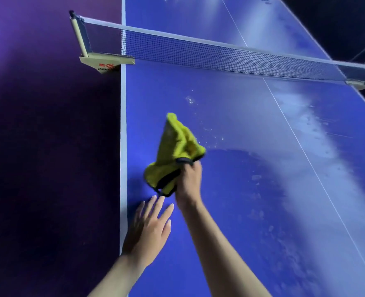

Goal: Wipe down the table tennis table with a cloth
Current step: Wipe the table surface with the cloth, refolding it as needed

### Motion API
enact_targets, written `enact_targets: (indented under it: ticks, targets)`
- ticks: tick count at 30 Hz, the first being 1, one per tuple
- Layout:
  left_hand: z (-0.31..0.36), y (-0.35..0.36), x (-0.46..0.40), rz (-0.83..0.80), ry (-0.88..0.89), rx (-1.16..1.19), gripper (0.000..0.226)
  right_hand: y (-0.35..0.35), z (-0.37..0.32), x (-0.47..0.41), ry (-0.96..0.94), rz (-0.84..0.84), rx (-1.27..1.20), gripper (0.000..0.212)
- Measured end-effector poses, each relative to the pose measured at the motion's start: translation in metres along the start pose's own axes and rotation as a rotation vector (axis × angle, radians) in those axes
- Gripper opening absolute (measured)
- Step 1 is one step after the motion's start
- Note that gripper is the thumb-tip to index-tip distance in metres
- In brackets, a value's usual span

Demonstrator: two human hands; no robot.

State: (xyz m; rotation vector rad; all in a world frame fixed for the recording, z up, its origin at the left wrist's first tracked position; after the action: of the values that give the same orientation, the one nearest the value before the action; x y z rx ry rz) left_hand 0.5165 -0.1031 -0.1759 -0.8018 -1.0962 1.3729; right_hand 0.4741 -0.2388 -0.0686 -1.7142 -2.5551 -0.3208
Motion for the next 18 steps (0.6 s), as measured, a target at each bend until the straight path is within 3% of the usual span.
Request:
enact_targets:
  ticks: [4, 7, 9, 13, 18]
  targets:
    - [-0.004, 0.01, 0.005, -0.105, -0.02, -0.051, 0.045, -0.091, -0.012, 0.004, -0.037, 0.235, 0.065, 0.018]
    - [-0.006, 0.002, 0.006, -0.055, -0.067, -0.068, 0.047, -0.139, -0.025, 0.001, -0.088, 0.384, 0.177, 0.019]
    - [-0.009, 0.003, 0.007, -0.036, -0.092, -0.058, 0.047, -0.156, -0.014, -0.003, -0.069, 0.373, 0.252, 0.023]
    - [-0.012, 0.008, 0.01, 0.035, -0.028, -0.051, 0.046, -0.162, 0.042, 0.0, 0.152, 0.291, 0.348, 0.038]
    - [-0.015, 0.009, 0.012, 0.107, 0.002, 0.01, 0.042, -0.122, 0.063, 0.001, 0.182, 0.283, 0.3, 0.032]
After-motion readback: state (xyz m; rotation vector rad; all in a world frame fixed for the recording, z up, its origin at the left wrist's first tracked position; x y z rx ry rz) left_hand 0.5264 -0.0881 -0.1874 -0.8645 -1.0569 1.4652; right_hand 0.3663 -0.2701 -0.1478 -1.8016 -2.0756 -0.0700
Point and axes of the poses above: each hand's wrist, its own x-axis away from the middle knuckle, its own y-axis out of the palm, z = x × y, the point moved 4 cm from there along -x, towards the middle knuckle, and after that the axes turned 11 degrees about -z, right-handed, at the moved point
